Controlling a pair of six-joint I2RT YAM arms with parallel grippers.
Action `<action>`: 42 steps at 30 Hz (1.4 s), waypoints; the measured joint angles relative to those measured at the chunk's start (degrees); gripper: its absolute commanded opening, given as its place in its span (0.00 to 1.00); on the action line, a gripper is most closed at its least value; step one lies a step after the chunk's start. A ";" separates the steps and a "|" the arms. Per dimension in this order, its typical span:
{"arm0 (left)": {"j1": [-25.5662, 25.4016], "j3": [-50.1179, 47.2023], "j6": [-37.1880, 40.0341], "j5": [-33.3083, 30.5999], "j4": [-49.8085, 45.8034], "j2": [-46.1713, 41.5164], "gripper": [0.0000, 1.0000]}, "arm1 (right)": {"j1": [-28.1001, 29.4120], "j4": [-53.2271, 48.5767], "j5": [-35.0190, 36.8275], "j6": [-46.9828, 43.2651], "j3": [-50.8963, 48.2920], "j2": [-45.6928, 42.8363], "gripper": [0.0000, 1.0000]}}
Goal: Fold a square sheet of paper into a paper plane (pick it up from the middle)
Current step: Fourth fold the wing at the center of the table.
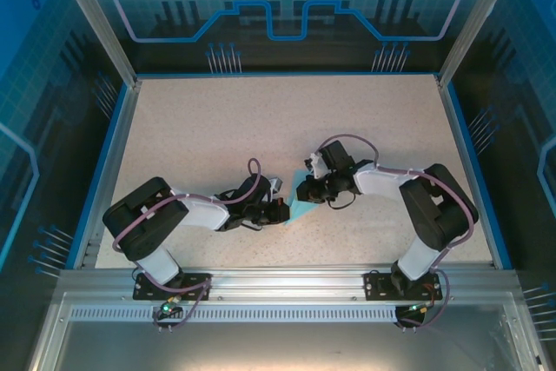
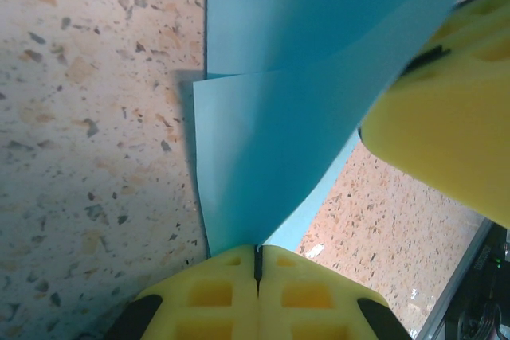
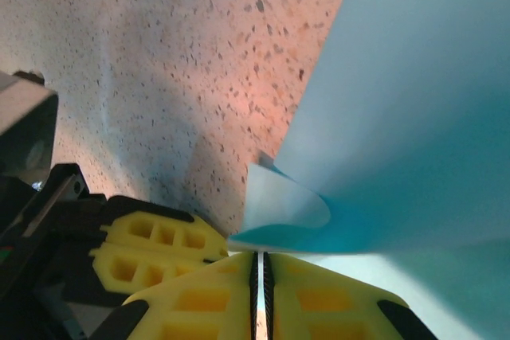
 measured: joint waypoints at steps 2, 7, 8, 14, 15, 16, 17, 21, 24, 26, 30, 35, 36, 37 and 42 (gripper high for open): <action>0.02 -0.02 0.00 0.02 0.00 0.00 0.00 | 0.09 0.26 -0.28 0.00 0.61 0.63 0.15; 0.17 -0.02 0.00 0.13 -0.02 0.00 0.01 | 0.11 0.59 -0.46 -0.02 1.31 1.25 0.15; 0.17 -0.04 0.00 0.13 -0.02 0.00 0.01 | 0.11 0.59 -0.52 -0.02 1.51 1.60 0.15; 0.22 -0.04 0.02 0.13 -0.09 0.00 0.07 | 0.11 1.03 -0.68 -0.04 2.97 5.14 0.15; 0.22 -0.04 0.02 0.13 -0.11 -0.02 0.09 | 0.11 1.03 -0.66 -0.04 3.23 5.40 0.15; 0.22 -0.04 0.02 0.11 -0.15 -0.04 0.09 | 0.11 1.01 -0.66 -0.04 3.41 5.44 0.15; 0.22 -0.04 0.02 0.09 -0.24 -0.11 0.09 | 0.11 1.01 -0.68 -0.07 3.56 5.44 0.15; 0.28 -0.04 0.24 -0.28 -1.46 -0.79 0.12 | 0.11 1.07 -0.68 -0.11 4.09 5.55 0.15; 0.28 -0.04 0.28 -0.46 -2.34 -1.33 0.11 | 0.11 1.16 -0.66 -0.26 4.11 6.10 0.15; 0.28 -0.04 0.46 -0.48 -2.73 -1.53 0.07 | 0.11 1.22 -0.66 -0.26 4.11 6.47 0.15; 0.33 -0.04 0.63 -0.46 -3.13 -1.57 0.03 | 0.09 1.29 -0.66 -0.28 4.11 7.26 0.15; 0.33 -0.04 0.66 -0.48 -3.19 -1.60 0.00 | 0.09 1.68 -0.68 -0.46 4.20 8.04 0.16; 0.33 -0.04 0.66 -0.48 -3.19 -1.60 0.00 | 0.09 1.73 -0.70 -0.48 4.17 8.26 0.16; 0.33 -0.02 0.68 -0.48 -3.23 -1.62 0.00 | 0.09 1.84 -0.76 -0.48 4.20 8.46 0.16; 0.33 0.13 1.14 -0.48 -3.76 -1.64 0.13 | 0.02 2.21 -1.07 -0.48 4.20 8.87 0.16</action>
